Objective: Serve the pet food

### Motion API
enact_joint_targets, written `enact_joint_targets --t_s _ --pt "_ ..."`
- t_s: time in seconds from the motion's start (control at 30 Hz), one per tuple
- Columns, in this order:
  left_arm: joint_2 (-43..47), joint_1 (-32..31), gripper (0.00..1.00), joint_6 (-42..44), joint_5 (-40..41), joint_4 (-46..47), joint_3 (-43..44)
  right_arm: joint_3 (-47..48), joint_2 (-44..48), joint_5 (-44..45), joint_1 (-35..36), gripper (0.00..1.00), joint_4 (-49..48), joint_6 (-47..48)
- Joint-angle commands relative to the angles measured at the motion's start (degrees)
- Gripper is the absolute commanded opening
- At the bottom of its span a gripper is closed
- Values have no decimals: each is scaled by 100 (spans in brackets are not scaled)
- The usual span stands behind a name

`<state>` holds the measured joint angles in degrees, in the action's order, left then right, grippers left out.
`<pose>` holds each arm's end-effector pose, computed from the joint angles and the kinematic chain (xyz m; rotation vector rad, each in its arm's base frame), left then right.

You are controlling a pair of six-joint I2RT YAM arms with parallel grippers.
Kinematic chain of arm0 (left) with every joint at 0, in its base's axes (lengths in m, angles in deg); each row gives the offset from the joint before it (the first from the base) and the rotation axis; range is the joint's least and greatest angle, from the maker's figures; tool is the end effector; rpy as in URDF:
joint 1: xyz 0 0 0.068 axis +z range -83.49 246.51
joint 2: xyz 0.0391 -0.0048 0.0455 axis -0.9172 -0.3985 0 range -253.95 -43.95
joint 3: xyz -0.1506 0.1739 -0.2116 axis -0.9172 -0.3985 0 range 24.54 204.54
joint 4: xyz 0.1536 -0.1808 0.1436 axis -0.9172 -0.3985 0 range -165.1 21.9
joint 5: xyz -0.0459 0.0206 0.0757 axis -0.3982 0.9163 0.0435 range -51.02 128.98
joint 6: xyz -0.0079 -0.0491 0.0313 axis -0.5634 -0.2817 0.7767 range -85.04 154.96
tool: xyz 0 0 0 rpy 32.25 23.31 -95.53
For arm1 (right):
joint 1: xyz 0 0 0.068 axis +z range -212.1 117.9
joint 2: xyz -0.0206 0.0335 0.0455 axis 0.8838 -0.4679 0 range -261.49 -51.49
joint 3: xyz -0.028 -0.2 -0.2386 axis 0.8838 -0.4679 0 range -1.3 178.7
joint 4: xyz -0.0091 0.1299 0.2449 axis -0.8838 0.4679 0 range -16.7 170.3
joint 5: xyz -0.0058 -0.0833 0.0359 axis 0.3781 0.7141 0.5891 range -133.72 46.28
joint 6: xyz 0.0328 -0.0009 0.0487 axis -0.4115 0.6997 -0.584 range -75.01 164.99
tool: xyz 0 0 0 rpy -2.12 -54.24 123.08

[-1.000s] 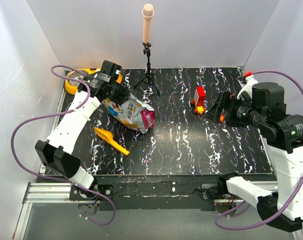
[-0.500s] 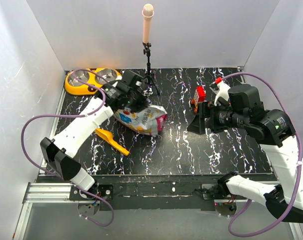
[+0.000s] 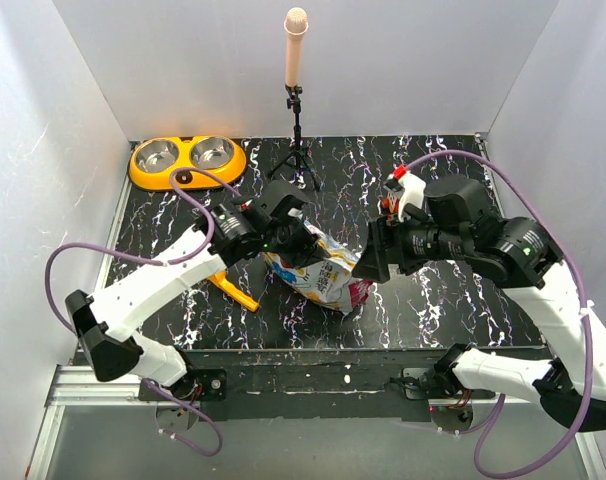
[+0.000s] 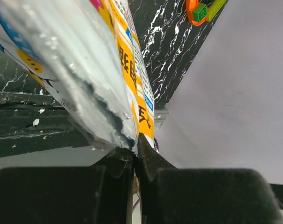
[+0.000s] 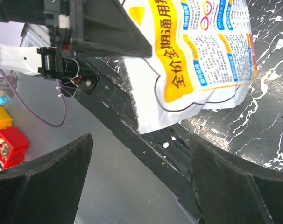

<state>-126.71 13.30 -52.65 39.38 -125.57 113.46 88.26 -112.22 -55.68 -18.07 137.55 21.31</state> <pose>0.1849 -0.2467 0.4127 -0.8211 2.6417 -0.9116 0.1129 0.1215 0.4915 -0.5320 2.2565 0.8668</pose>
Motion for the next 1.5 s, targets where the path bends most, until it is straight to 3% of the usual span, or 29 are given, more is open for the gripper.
enact_joint_targets --t_s 0.0,0.03,0.23,0.43,0.67,0.8,0.97,1.03,1.33,1.47 --pt "629 21 0 -282 109 219 -261 18 -176 300 220 88 -387 206" --pt "717 21 3 -317 118 289 -340 35 -246 291 246 87 -413 232" --pt "1341 21 52 -599 529 633 -947 18 -606 291 361 78 -764 215" --pt "1850 30 70 -625 1356 245 -1026 202 -1019 459 387 68 -853 233" --pt "2071 30 65 -573 1796 272 -1237 360 -1344 432 422 61 -985 294" --pt "1852 39 54 -205 1928 403 -1097 422 -1468 423 422 53 -976 312" --pt "1483 56 51 297 1929 377 -754 291 -1433 230 422 21 -1098 127" --pt "1412 65 51 298 1867 368 -754 229 -1407 221 413 2 -1125 48" --pt "1728 74 46 306 1507 1123 -1360 150 -1371 -384 115 1 -1116 -391" --pt "1711 74 61 438 1086 1317 -1518 36 -1406 -1007 -394 1 -1064 -672"
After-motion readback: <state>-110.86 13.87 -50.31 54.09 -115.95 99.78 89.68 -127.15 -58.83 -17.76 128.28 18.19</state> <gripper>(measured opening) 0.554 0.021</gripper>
